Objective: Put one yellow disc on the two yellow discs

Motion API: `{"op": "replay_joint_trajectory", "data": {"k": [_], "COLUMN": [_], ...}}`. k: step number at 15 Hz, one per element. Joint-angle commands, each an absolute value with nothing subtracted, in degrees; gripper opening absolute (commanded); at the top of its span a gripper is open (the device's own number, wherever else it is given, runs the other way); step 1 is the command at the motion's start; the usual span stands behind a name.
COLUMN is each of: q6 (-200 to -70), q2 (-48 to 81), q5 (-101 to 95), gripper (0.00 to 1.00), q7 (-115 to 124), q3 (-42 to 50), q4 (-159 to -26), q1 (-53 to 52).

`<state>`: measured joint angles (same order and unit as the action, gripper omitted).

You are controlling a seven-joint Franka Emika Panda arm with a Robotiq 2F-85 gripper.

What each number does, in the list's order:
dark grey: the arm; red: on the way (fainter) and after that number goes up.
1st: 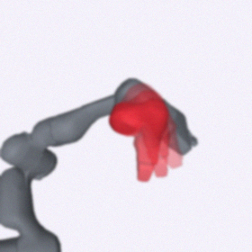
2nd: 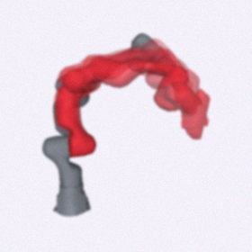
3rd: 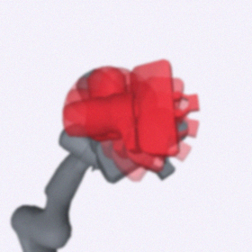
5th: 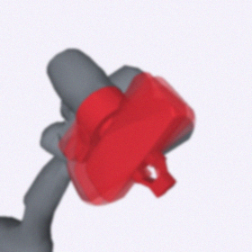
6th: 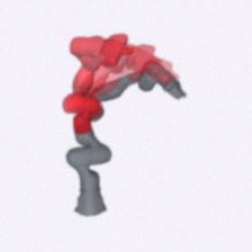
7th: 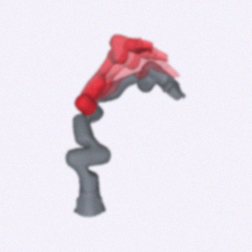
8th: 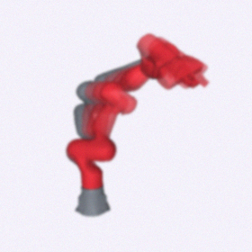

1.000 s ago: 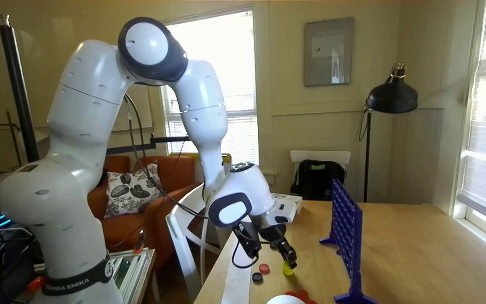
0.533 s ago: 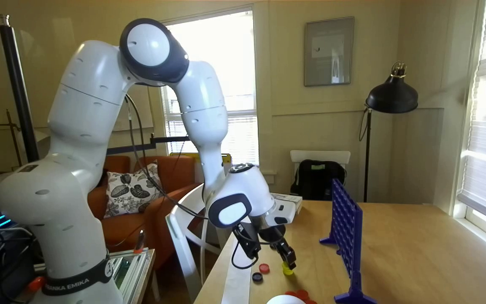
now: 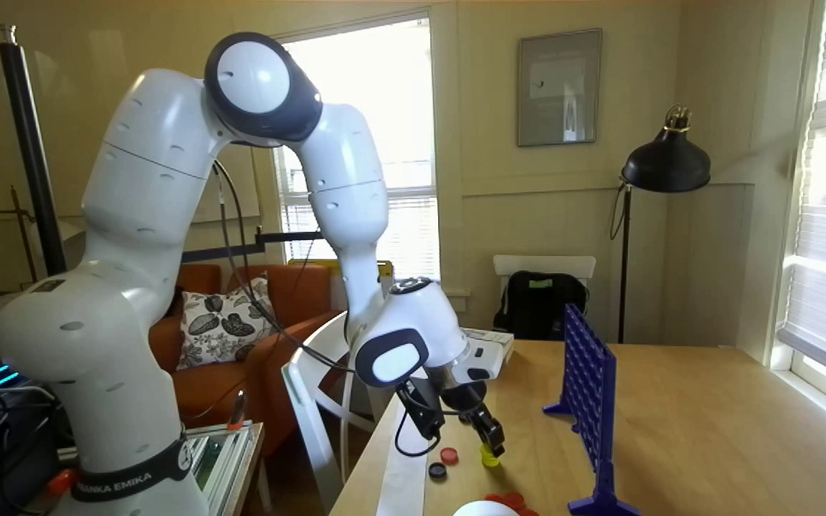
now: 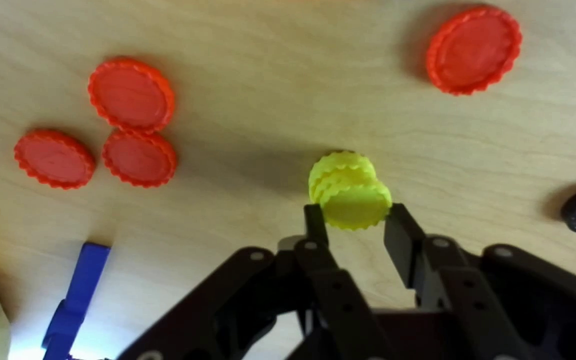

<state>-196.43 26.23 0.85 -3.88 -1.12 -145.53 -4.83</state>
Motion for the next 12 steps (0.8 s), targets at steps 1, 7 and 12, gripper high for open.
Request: {"op": "replay_joint_trajectory", "data": {"k": [1, 7, 12], "q6": [-197.86, -197.41, -197.61], "q2": [27.35, 27.32, 27.4], "q5": [-1.12, -1.21, -1.2], "gripper": [0.1, 0.1, 0.1], "q7": [-3.86, -3.75, -3.86], "q3": [-1.72, -1.98, -1.79], "q4": [-144.61, -144.56, -144.61], "q1": [-3.77, -3.49, -3.37]}}
